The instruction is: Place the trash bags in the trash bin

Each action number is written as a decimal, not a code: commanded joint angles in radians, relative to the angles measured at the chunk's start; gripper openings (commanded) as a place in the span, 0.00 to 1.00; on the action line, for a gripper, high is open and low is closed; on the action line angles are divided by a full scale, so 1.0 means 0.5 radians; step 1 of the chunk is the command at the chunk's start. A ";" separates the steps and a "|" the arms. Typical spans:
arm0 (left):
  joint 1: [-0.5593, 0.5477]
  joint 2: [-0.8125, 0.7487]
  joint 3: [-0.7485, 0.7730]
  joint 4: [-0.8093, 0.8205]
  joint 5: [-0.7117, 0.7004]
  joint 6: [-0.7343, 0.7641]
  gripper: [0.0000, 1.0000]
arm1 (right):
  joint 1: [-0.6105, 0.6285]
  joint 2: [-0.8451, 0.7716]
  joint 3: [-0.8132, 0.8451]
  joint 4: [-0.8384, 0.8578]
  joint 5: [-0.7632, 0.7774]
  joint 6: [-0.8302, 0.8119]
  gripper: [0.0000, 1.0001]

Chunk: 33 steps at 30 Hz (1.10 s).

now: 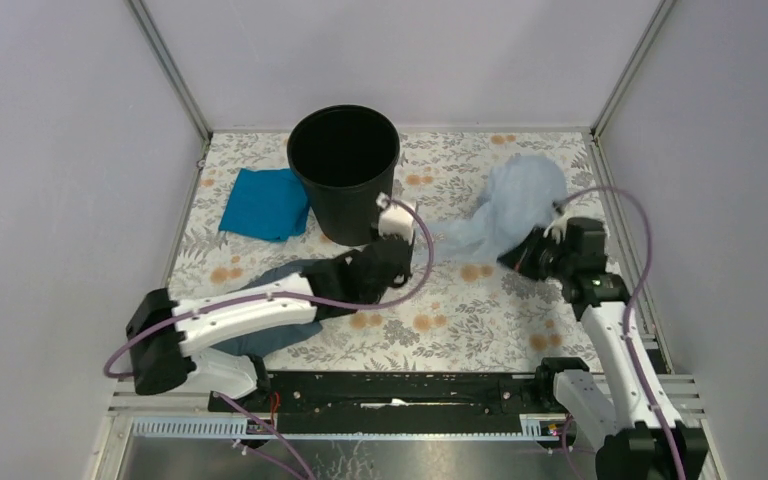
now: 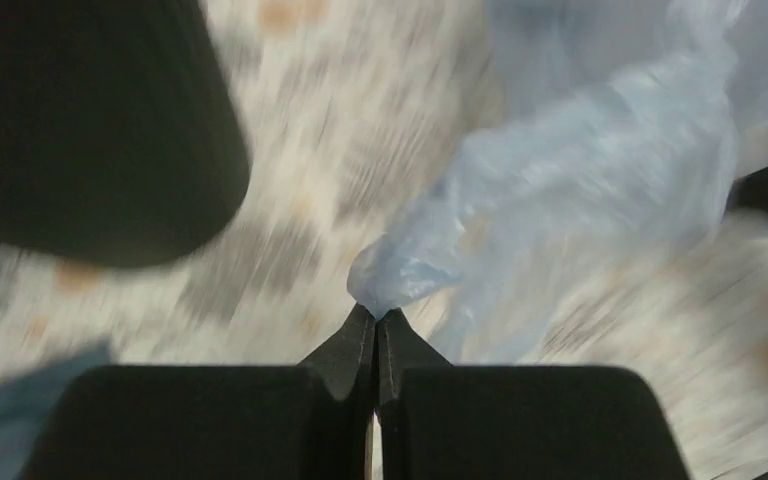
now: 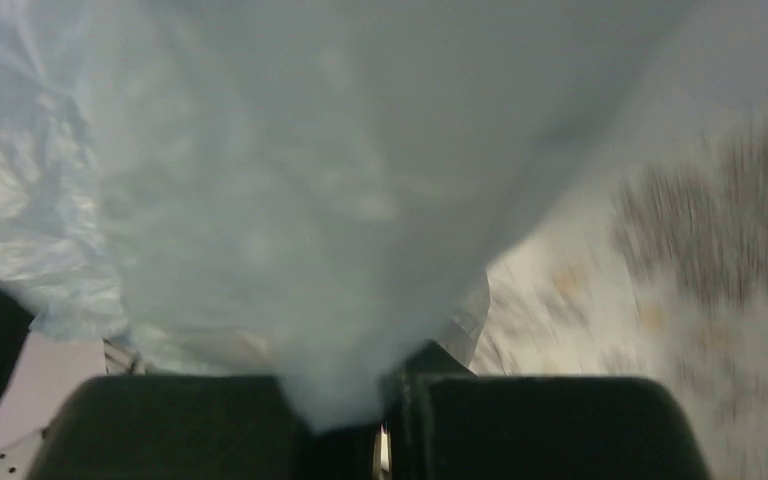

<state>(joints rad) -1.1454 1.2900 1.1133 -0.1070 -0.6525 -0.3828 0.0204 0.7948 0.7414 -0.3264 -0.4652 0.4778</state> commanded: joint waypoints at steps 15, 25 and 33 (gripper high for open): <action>-0.146 -0.256 0.328 -0.223 -0.103 -0.172 0.00 | 0.005 0.039 0.755 -0.178 -0.201 0.057 0.00; -0.137 -0.525 0.198 -0.556 0.086 -0.198 0.00 | 0.005 0.023 0.566 -0.320 -0.210 -0.217 0.00; -0.269 -0.161 0.611 -0.438 0.340 0.068 0.00 | 0.545 0.353 1.014 -0.276 -0.343 -0.103 0.00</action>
<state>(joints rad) -1.2354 1.1316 1.3289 -0.4099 -0.5331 -0.4431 0.1013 0.8993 1.1263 -0.4637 -0.6609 0.4347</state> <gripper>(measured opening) 0.008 0.015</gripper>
